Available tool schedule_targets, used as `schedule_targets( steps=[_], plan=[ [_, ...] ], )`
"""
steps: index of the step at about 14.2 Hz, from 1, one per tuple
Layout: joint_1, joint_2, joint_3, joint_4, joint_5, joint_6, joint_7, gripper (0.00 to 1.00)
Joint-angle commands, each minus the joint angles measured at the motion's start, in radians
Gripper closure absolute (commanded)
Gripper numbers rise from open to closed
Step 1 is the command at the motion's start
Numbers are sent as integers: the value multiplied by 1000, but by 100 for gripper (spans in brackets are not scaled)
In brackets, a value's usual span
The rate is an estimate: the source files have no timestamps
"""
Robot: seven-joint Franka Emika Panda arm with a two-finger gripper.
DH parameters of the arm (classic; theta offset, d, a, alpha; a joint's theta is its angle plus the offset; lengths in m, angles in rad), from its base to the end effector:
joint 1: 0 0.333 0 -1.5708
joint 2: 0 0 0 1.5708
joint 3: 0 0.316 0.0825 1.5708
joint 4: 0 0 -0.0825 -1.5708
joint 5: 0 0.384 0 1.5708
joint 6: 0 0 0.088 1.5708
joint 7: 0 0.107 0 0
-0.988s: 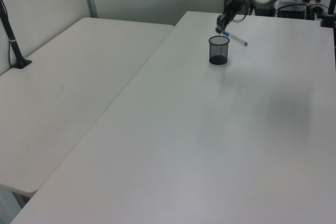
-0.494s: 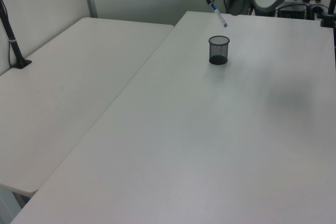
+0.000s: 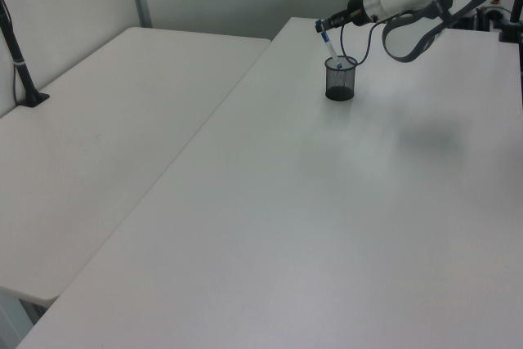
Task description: Insert the marker
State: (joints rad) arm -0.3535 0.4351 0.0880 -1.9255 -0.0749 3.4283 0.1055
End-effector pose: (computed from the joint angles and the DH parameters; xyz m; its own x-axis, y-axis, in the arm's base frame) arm 0.6494 -0.1758 0.3967 0.4461 -0.1938 0.8738 -0.2672 -0.9606 -0.0767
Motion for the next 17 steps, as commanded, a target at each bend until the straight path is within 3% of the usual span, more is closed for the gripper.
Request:
schedule_targets(
  steps=[1, 2, 4, 6, 7, 9, 12, 14, 17],
  plan=[
    [2, 14, -5, -50, -8, 52, -50, 99],
    [-2, 14, -5, -62, -8, 52, -79, 92],
    [-15, 10, -5, -72, -8, 52, -93, 36],
    [-13, -19, -4, -70, -2, 49, -73, 19],
    [-10, -44, -4, -72, 1, 42, -52, 17],
    [-1, -134, 4, -66, 4, -74, 46, 0],
    [50, -295, 7, -35, 6, -416, 147, 0],
    [94, -380, 7, 52, 4, -843, 248, 0],
    [154, -423, 7, 199, 7, -1393, 304, 0]
  ],
)
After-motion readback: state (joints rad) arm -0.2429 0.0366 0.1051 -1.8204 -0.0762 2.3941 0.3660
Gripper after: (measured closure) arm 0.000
